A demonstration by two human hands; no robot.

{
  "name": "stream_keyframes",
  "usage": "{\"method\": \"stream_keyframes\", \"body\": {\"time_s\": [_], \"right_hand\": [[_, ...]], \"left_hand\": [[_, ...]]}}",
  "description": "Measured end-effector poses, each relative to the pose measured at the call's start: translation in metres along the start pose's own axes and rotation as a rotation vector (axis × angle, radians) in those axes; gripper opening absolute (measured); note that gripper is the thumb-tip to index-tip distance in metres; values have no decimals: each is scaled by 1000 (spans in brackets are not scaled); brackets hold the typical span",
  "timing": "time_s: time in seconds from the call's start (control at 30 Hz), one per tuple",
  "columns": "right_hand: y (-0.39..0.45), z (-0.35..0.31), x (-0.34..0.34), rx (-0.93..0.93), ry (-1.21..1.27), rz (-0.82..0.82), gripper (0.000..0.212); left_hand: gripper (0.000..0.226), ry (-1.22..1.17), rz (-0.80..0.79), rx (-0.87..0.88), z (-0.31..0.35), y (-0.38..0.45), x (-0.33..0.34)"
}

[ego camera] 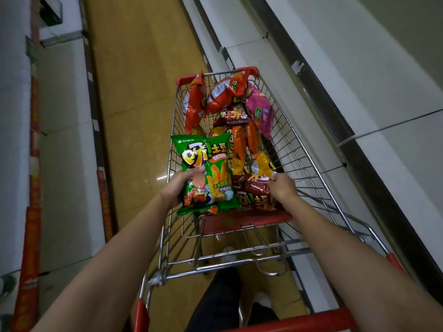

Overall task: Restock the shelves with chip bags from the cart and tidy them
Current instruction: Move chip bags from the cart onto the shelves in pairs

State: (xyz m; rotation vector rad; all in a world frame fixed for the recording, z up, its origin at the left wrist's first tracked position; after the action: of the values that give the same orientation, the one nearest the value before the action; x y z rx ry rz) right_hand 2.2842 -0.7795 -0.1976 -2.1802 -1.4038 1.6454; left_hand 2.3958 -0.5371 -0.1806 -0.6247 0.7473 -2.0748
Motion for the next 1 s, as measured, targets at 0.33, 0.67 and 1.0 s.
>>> {"method": "stream_keyframes", "body": {"time_s": [0.33, 0.67, 1.0], "right_hand": [[-52, -51, -76, 71, 777, 3, 30], [-141, -68, -144, -73, 1007, -63, 23], [-244, -85, -176, -537, 626, -276, 61]], "left_hand": [[80, -100, -129, 53, 34, -59, 42], [70, -196, -245, 224, 82, -142, 111], [48, -338, -216, 473, 99, -224, 139]]}}
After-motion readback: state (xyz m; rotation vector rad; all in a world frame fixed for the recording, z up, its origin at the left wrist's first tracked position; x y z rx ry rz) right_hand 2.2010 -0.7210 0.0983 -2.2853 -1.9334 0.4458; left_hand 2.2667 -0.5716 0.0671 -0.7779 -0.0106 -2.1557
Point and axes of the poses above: each hand's wrist, its own y-axis towards the middle knuckle, its own x-axis out of the palm, z = x × y, the point moved 8 cm from there along y, towards the middle knuckle, and after that the axes turned 3 degrees about -y, right-handed, at the moved point
